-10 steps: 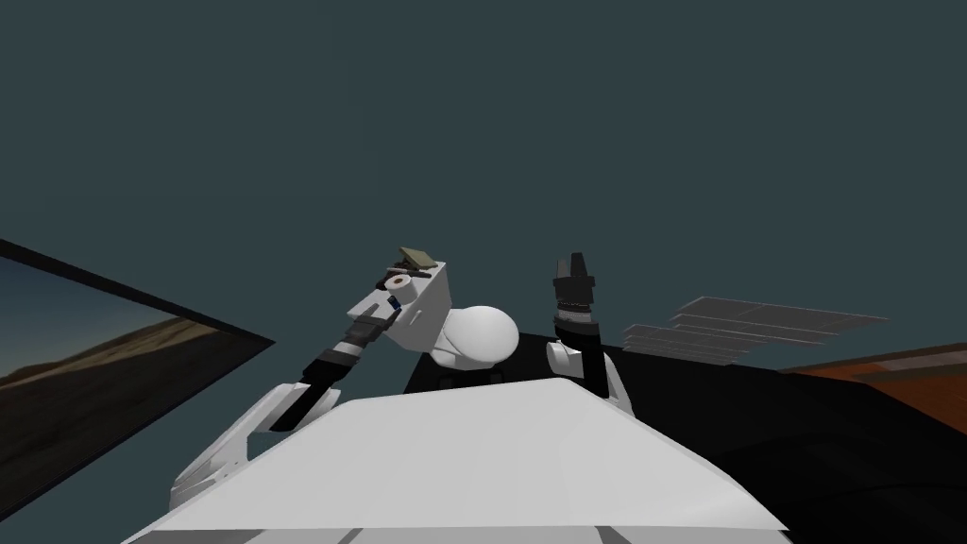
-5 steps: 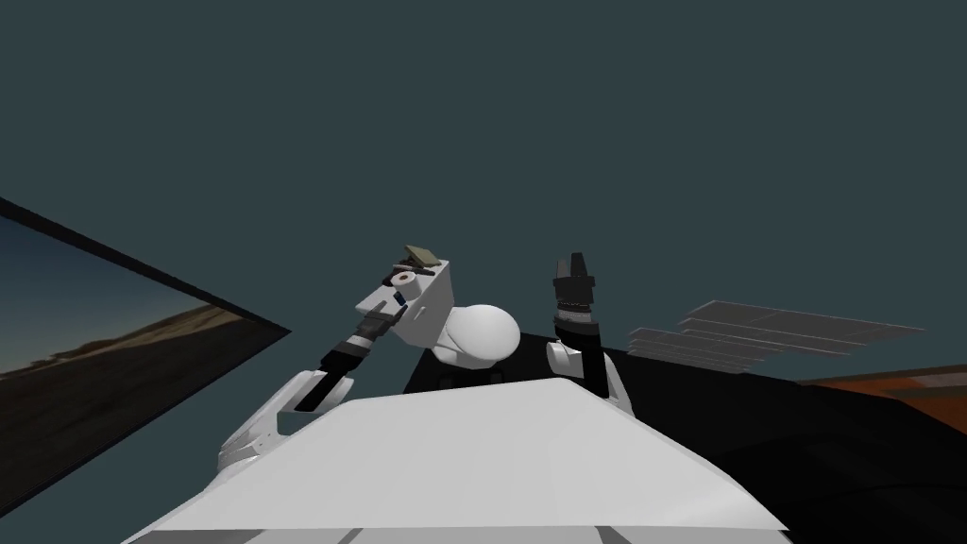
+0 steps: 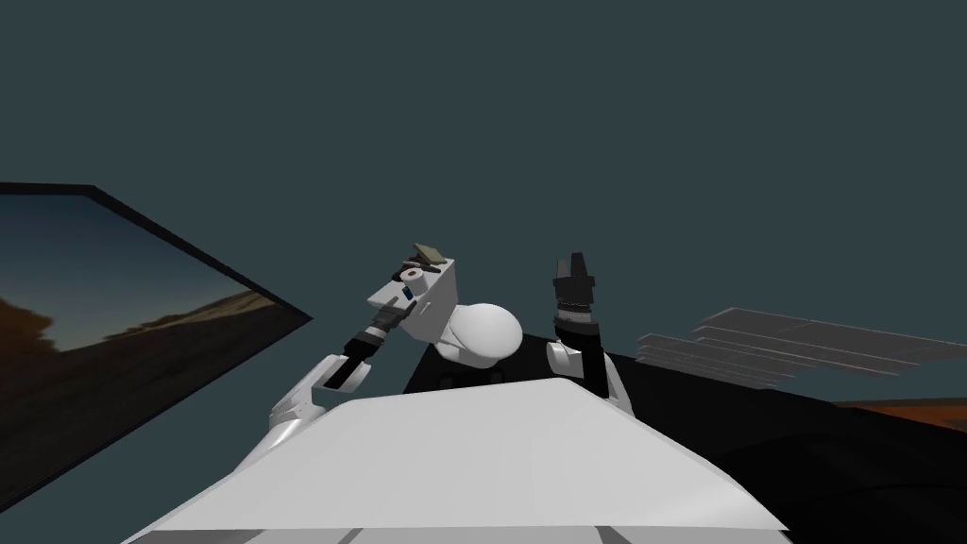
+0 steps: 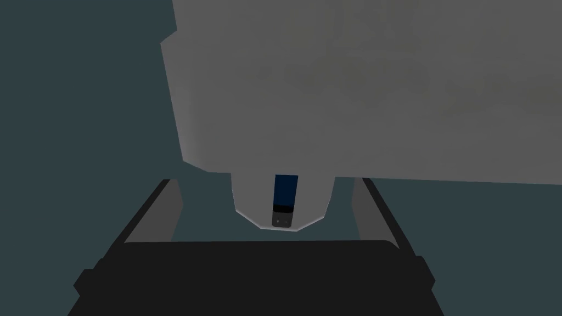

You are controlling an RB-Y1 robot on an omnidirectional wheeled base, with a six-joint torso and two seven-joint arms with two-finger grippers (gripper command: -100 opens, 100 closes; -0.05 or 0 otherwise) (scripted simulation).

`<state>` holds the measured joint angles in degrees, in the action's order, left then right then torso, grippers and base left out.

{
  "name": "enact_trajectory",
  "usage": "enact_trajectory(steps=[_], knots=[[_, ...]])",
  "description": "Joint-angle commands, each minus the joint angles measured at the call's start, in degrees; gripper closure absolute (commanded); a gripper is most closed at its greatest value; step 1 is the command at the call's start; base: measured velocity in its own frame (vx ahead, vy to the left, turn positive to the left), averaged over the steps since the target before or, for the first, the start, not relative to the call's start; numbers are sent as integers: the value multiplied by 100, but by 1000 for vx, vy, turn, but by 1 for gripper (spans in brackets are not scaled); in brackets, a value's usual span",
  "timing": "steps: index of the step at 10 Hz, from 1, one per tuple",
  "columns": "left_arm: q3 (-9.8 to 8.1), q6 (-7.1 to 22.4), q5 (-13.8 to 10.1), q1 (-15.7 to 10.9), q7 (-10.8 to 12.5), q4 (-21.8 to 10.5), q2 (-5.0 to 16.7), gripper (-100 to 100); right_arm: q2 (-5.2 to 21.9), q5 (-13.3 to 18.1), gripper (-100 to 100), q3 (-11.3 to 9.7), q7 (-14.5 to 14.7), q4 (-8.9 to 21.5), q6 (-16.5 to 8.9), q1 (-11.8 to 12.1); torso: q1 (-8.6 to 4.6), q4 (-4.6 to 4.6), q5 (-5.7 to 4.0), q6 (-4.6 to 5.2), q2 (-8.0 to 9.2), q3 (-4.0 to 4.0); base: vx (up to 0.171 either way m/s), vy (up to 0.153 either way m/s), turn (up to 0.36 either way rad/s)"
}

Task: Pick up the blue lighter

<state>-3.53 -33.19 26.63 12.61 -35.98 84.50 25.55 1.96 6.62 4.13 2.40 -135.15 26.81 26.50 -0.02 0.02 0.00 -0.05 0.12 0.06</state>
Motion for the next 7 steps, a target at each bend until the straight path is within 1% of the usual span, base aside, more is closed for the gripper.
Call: enact_trajectory(steps=[1, 3, 4, 5, 6, 7], knots=[[105, -74, -41, -286, -47, -286, -9, -100, 0, 0, 0, 0, 0, 0, 0, 0, 0, 0, 0, 0, 0, 0, -58, -3, 111], [105, -74, -41, -566, -47, -600, -9, -100, 0, 0, 0, -1, 0, 0, 0, -1, -2, 1, -1, 6, 0, 1, -21, -2, -24], [105, -74, -41, -594, -47, -689, -9, -100, 0, 0, 0, -1, 0, 0, 0, -1, -2, 0, -1, 6, -9, -4, 0, 0, 0], [335, -172, -124, -828, -135, -875, -42, -100, 0, 0, 0, -1, 0, 0, 0, 0, -1, -2, -1, 4, -13, -7, -40, 5, 205], [335, -172, -124, -979, -135, -991, -42, -100, 0, 0, 0, 0, 0, 0, 0, 0, 0, -1, 0, 1, -3, -2, -56, -3, 118], [335, -172, -124, -1152, -135, -1114, -42, -100, 0, 0, 0, -1, 0, 0, 0, -1, -3, 2, -1, 5, 3, 2, -37, -6, -21]])
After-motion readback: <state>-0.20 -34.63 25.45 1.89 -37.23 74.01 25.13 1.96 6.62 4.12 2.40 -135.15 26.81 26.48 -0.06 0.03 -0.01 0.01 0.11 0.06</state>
